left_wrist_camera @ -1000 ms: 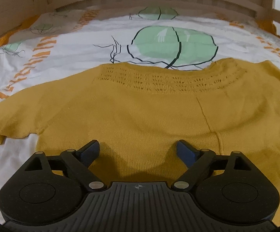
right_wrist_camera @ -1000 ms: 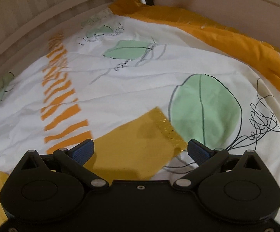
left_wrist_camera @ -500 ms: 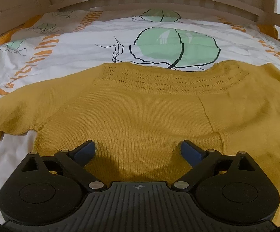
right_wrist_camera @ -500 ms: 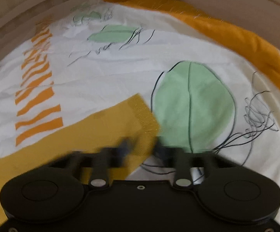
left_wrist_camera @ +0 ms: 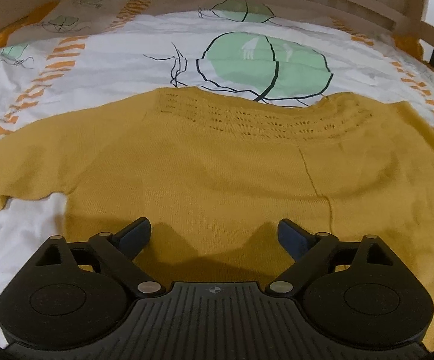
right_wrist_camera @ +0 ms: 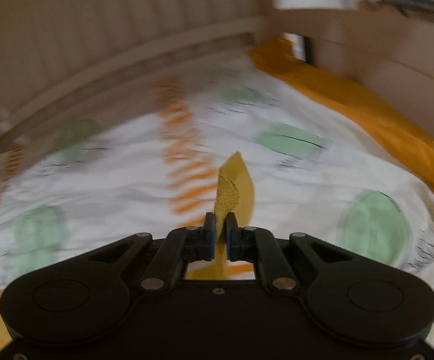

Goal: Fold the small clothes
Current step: 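Lift the sleeve with the right gripper, lay it across the body, open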

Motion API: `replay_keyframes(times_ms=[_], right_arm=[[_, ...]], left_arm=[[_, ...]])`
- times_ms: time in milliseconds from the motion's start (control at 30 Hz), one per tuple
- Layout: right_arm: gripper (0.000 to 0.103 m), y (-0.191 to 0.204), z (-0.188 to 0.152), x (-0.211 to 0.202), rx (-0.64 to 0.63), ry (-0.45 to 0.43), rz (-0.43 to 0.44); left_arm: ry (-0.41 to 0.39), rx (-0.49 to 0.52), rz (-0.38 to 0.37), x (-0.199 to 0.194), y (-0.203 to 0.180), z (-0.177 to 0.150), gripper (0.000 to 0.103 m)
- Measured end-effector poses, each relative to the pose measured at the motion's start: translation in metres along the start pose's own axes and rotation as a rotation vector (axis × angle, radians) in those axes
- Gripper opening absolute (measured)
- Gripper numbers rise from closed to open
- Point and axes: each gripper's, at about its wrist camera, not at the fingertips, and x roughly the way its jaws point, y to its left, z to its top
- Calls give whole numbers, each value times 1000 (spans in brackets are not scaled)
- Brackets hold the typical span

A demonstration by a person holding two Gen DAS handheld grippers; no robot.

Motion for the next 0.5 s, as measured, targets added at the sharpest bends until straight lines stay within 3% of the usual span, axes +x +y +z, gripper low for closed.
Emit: replay_keyframes(times_ms=[233, 500], right_arm=[[14, 110, -9, -26, -97, 10, 221], [14, 231, -71, -28, -172, 75, 484]], left_arm=[[-11, -37, -13, -31, 31, -1, 92], [-18, -94, -3, -52, 80, -5, 92]])
